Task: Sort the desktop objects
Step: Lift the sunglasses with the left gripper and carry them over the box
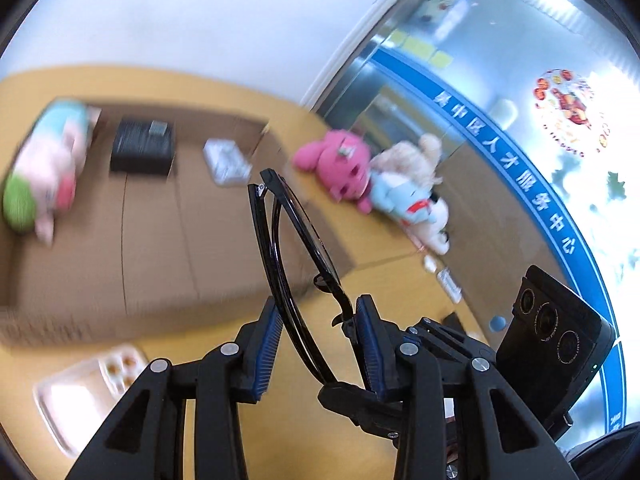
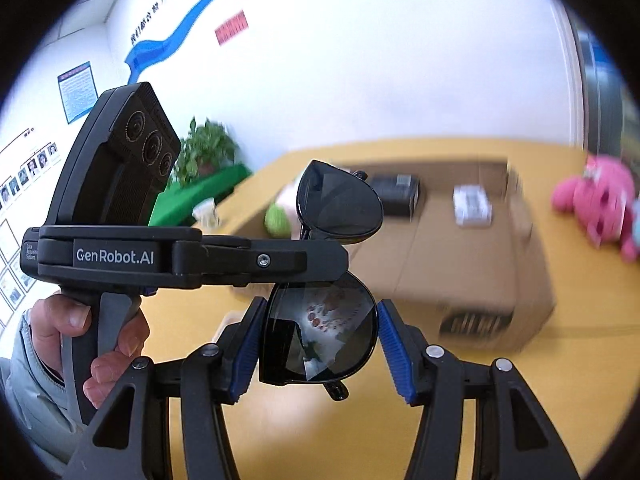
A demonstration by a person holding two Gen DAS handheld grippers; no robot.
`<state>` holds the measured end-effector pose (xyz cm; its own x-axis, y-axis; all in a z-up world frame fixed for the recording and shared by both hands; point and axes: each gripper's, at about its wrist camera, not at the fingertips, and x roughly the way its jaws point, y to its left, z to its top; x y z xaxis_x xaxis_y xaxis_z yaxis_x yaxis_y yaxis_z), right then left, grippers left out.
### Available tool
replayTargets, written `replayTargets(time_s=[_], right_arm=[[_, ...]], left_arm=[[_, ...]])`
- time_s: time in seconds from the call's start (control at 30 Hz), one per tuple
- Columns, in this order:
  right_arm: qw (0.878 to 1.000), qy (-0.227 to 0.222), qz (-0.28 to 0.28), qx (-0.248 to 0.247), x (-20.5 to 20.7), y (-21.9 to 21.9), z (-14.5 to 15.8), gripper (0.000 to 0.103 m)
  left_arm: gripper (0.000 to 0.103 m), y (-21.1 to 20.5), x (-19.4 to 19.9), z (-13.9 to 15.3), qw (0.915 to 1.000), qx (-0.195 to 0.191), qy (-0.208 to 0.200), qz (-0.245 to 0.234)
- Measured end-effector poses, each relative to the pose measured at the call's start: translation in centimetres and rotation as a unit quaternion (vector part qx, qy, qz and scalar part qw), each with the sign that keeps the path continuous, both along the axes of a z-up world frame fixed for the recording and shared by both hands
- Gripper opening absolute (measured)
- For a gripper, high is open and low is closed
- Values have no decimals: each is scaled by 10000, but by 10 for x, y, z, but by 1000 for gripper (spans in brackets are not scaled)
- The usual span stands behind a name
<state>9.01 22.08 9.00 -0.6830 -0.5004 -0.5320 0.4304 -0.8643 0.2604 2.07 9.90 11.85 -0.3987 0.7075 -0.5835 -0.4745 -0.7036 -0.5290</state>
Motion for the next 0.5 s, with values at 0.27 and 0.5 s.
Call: replayTargets(time_s=[0.27,0.5], right_arm=[[9988,412,-251,-94,-53,18,51,55],[9993,77,-357,-118,-112,39,46,55]], left_arm=[[35,24,-62,59,9982,38,444,-391],[35,47,-126,51,9980,0,96,-617]])
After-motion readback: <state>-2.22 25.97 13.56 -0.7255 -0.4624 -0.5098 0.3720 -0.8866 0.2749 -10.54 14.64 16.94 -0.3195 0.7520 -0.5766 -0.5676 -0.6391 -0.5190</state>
